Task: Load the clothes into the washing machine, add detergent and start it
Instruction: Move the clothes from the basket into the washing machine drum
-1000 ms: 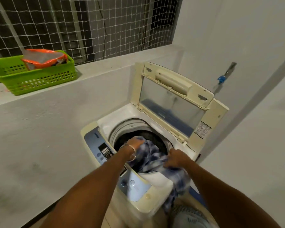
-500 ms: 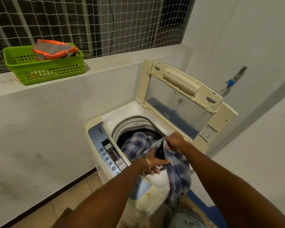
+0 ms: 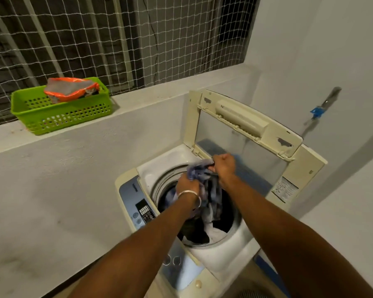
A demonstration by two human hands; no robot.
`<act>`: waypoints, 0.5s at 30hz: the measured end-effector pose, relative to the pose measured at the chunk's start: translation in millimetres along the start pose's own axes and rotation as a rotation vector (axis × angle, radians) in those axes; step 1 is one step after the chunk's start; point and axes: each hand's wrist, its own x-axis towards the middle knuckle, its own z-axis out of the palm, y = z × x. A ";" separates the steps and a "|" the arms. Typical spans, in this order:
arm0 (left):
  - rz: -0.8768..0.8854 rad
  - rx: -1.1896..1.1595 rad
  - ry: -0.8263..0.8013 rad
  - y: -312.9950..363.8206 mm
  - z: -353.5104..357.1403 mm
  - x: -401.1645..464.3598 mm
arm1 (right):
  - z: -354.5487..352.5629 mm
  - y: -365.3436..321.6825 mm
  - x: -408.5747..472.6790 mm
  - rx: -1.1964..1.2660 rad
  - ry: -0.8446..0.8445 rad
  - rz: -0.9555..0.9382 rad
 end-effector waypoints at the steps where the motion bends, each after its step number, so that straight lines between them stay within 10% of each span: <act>1: 0.059 0.093 0.099 -3.3 -4.0 2.6 | -4.2 12.8 0.1 -0.035 0.009 -0.054; 3: 0.189 0.235 0.062 -14.9 -6.6 9.5 | -16.7 31.9 -3.4 -0.324 -0.095 -0.193; 8: 0.006 0.904 -0.678 -46.1 -3.8 29.2 | -38.6 65.9 -5.4 -1.108 -0.664 -0.182; 15: 0.614 1.014 -0.444 -10.1 -5.7 78.4 | -32.8 54.2 -12.8 -1.013 -0.393 -0.092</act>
